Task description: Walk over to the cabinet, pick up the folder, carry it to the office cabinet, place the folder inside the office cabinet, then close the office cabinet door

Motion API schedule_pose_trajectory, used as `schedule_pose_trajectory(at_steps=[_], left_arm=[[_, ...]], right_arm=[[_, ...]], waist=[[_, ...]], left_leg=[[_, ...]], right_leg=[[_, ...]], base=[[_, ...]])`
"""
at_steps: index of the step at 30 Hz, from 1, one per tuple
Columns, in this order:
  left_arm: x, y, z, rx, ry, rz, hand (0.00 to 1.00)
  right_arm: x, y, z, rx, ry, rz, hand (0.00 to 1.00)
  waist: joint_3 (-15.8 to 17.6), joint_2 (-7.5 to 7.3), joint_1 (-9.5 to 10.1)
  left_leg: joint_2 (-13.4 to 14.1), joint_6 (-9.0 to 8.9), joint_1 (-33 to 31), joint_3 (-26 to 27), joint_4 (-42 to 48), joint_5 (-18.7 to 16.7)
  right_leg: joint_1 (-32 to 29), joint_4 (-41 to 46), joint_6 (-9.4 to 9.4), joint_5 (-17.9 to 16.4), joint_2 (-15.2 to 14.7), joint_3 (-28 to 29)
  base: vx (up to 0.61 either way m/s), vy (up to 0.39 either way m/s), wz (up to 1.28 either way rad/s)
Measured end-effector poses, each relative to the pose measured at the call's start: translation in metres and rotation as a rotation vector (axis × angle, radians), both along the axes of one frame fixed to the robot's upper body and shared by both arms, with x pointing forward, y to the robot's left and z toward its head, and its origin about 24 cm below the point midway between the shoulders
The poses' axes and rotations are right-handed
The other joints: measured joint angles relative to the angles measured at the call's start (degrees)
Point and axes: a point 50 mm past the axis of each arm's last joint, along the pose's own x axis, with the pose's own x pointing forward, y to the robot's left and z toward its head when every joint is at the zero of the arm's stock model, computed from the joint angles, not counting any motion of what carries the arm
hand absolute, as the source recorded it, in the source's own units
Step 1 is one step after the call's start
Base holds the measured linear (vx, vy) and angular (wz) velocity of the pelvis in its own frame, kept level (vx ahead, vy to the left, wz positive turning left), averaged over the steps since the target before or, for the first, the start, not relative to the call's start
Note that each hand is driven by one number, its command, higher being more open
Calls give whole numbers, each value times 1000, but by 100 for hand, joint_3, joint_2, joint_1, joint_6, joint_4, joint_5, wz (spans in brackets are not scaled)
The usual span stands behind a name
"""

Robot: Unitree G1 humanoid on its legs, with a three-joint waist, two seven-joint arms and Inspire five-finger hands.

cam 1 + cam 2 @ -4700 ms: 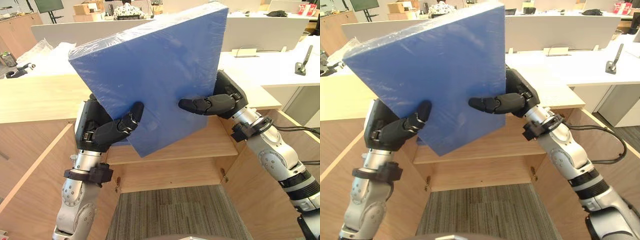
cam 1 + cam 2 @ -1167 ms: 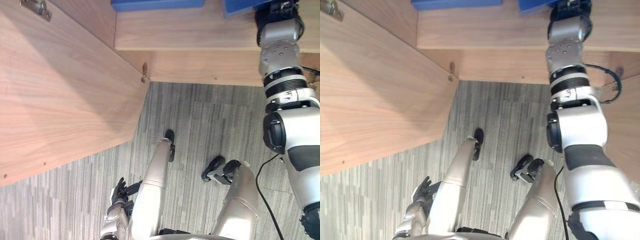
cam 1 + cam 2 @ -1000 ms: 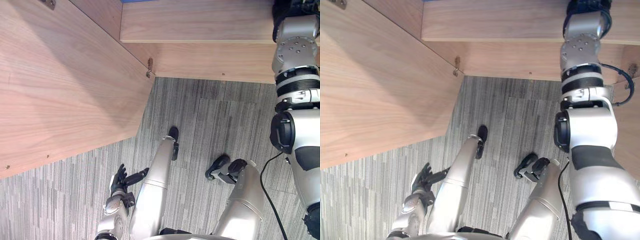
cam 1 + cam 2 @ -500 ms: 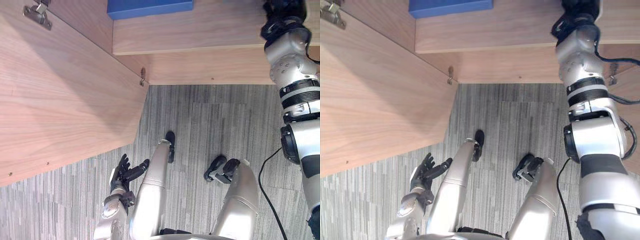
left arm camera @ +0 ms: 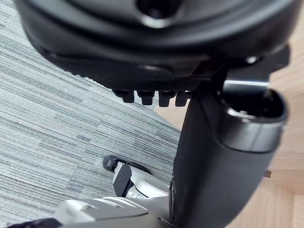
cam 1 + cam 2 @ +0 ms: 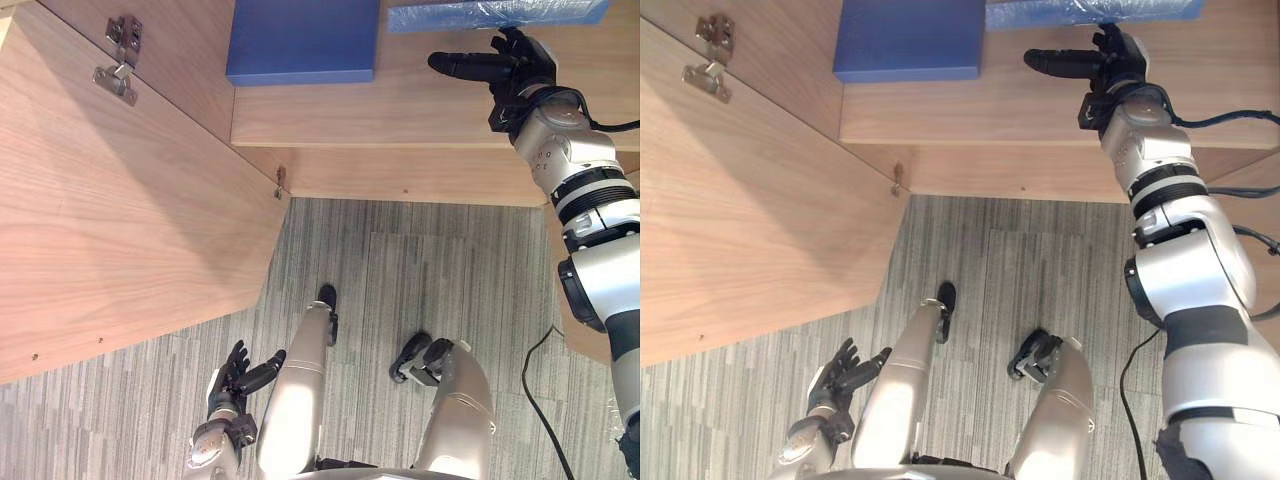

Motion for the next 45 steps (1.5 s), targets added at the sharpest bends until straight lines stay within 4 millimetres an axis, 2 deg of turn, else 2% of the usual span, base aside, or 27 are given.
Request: schedule_pose_trajectory(at_steps=[4, 8, 9, 10, 12, 14, 17, 22, 31, 34, 36, 40, 43, 45], left_arm=[[-4, 8, -2, 11, 14, 8, 100], [-4, 16, 0, 42, 9, 0, 100], [-4, 17, 3, 50, -5, -12, 100], [-3, 17, 5, 52, -14, -17, 100], [-1, 18, 19, 63, -79, -49, 100], [2, 18, 33, 87, -139, -80, 100], [10, 16, 59, 117, -253, -125, 100], [15, 12, 75, 119, -310, -154, 100], [19, 4, 82, 111, -325, -168, 100], [19, 3, 81, 108, -314, -172, 100], [19, 2, 81, 110, -313, -172, 100], [17, -1, 75, 88, -292, -162, 100], [10, -4, 56, 54, -217, -153, 100], [4, -5, 45, 34, -166, -162, 100]], right_arm=[[0, -2, -2, -244, 46, -20, 100], [0, -8, -6, -457, 109, -31, 100], [-1, -11, -9, -581, 153, -32, 100], [-1, -12, -10, -624, 172, -31, 100], [-3, -19, -18, -821, 257, -19, 100], [-4, -23, -28, -946, 321, 4, 100], [-6, -19, -28, -1122, 338, 32, 100], [-8, -16, -31, -1203, 340, 57, 100], [-7, -11, -38, -1162, 344, 94, 100], [-2, 7, -58, -1163, 385, 158, 100], [1, 31, -76, -1209, 394, 227, 100], [-2, 63, -94, -1240, 337, 329, 100], [-9, 70, -114, -1158, 302, 381, 100], [-16, 62, -127, -1032, 277, 355, 100]], waist=[[-54, -109, 12], [-60, -119, 18], [-59, -119, 20], [-59, -120, 19], [-61, -126, 19], [-59, -128, 13], [-68, -142, -14], [-118, -240, -24], [-124, -253, -12], [-142, -290, -50], [-156, -312, -89], [-174, -348, -151], [-492, -500, -179], [-664, -591, -227]], left_leg=[[68, -3, 24, -7, -40, 2], [68, -3, 28, -4, -54, 2], [67, -3, 25, 2, -56, 2], [67, -3, 24, 3, -57, 2], [64, -3, 3, 11, -59, 2], [62, -3, -8, 18, -63, 2], [63, -3, -1, 69, -82, 2], [73, -2, -5, 139, -105, 1], [221, 5, 166, 311, -174, -3], [410, 5, 508, 462, -334, -3], [691, 17, 838, 697, -458, -12], [1122, 39, 1477, 1086, -670, -43], [1350, 1, 2008, 1417, -993, -95], [1488, 16, 2285, 1594, -1065, -155]], right_leg=[[70, -97, -4, 23, 70, -69], [80, -109, -4, 23, 67, -77], [75, -112, -4, 23, 64, -77], [74, -115, -4, 23, 64, -76], [49, -118, -4, 23, 59, -76], [35, -119, -4, 23, 53, -76], [11, -124, -4, 23, 35, -57], [-61, -153, 8, 30, 35, 12], [2, -310, 19, 172, 147, 103], [223, -599, -3, 360, 356, 179], [444, -981, -6, 605, 675, 333], [863, -1678, 14, 1073, 1214, 685], [1165, -2365, -2, 1464, 1639, 1049], [1369, -2709, 5, 1680, 1857, 1272]], base=[[0, 0, 0], [0, 0, 0], [0, 0, 0], [0, 0, 0], [0, 0, 0], [0, 0, 0], [-7, 4, -2], [8, 3, -3], [-7, 8, -13], [-22, 16, -46], [-18, 23, -79], [-31, 59, -93], [-29, 70, -99], [-23, 84, -90]])
